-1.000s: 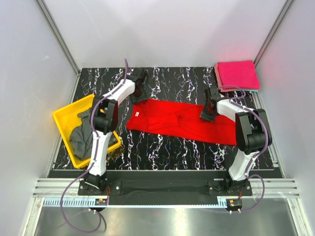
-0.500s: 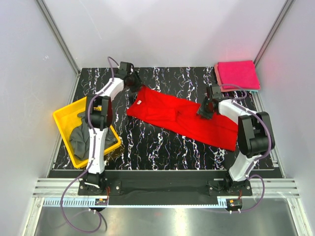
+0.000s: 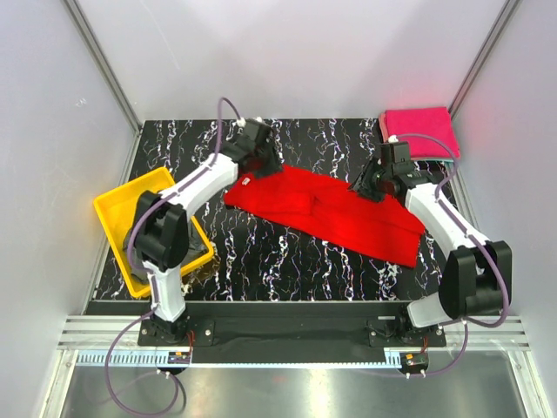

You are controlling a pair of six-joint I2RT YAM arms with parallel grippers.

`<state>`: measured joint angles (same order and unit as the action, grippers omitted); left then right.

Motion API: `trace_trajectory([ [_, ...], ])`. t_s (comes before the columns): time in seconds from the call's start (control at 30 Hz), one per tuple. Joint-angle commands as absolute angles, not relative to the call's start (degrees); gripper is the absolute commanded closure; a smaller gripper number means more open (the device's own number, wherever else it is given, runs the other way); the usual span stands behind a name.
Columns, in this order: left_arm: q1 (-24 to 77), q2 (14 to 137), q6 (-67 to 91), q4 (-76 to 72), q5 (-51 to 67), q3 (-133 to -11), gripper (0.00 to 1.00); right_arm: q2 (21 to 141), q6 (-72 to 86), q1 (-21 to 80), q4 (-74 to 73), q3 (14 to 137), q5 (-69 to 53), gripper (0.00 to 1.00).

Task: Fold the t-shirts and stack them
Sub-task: Fold the tshirt

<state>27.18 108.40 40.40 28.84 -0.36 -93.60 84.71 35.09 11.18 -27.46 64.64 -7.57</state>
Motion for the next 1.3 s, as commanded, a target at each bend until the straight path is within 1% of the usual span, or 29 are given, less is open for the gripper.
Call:
trace_trajectory([
  [0.0, 29.1, 111.9, 42.5, 34.0, -5.9, -92.0, 0.54, 81.0, 33.4, 11.3, -29.3, 64.0, -9.8, 0.56],
  [0.17, 29.4, 118.9, 44.4, 36.6, -6.4, -92.6, 0.56, 78.5, 33.1, 11.3, -29.6, 63.5, -10.5, 0.56],
  [0.37, 27.8, 126.4, 43.1, 40.7, -10.9, -100.1, 0.56, 76.6, 33.0, 11.3, -30.0, 64.3, -10.9, 0.55],
  [0.57, 22.2, 134.5, 41.0, 44.1, -12.0, -111.1, 0.54, 76.4, 34.1, 11.3, -28.7, 63.9, -12.0, 0.55],
  [0.7, 17.4, 142.1, 40.1, 41.9, -3.4, -125.0, 0.54, 76.4, 33.8, 11.3, -27.0, 62.4, -11.4, 0.54],
  [0.77, 15.6, 145.3, 39.9, 39.1, -0.6, -128.5, 0.53, 77.1, 32.4, 11.3, -27.1, 61.9, -11.5, 0.53],
  [0.87, 13.8, 146.6, 40.4, 28.9, 10.3, -132.1, 0.52, 78.7, 30.2, 11.3, -28.5, 61.8, -11.8, 0.53],
  [0.9, 13.5, 146.0, 41.9, 26.9, 15.4, -131.3, 0.52, 79.0, 29.6, 11.3, -29.2, 61.6, -12.0, 0.53],
  [0.97, 13.4, 141.2, 42.7, 22.3, 18.4, -128.1, 0.52, 79.5, 28.5, 11.3, -29.7, 60.5, -12.0, 0.53],
  [1.0, 13.7, 138.7, 42.9, 20.5, 19.0, -122.1, 0.52, 79.5, 28.3, 11.3, -30.2, 59.9, -11.9, 0.53],
  [1.03, 14.2, 132.6, 42.8, 18.8, 18.7, -118.5, 0.51, 79.7, 28.1, 11.3, -30.6, 59.0, -11.7, 0.53],
  [1.07, 14.5, 129.7, 42.8, 15.9, 17.8, -111.7, 0.5, 79.8, 28.2, 11.4, -30.8, 58.3, -11.2, 0.53],
  [1.1, 14.8, 124.3, 42.1, 15.0, 17.3, -109.0, 0.49, 79.8, 28.4, 11.3, -31.5, 57.7, -11.0, 0.53],
  [1.2, 16.0, 115.9, 39.7, 15.7, 14.0, -101.7, 0.48, 79.1, 29.5, 11.4, -31.6, 55.0, -10.9, 0.55],
  [1.27, 17.3, 112.5, 38.6, 16.0, 11.8, -98.5, 0.46, 77.4, 30.3, 11.7, -31.8, 53.4, -11.6, 0.55],
])
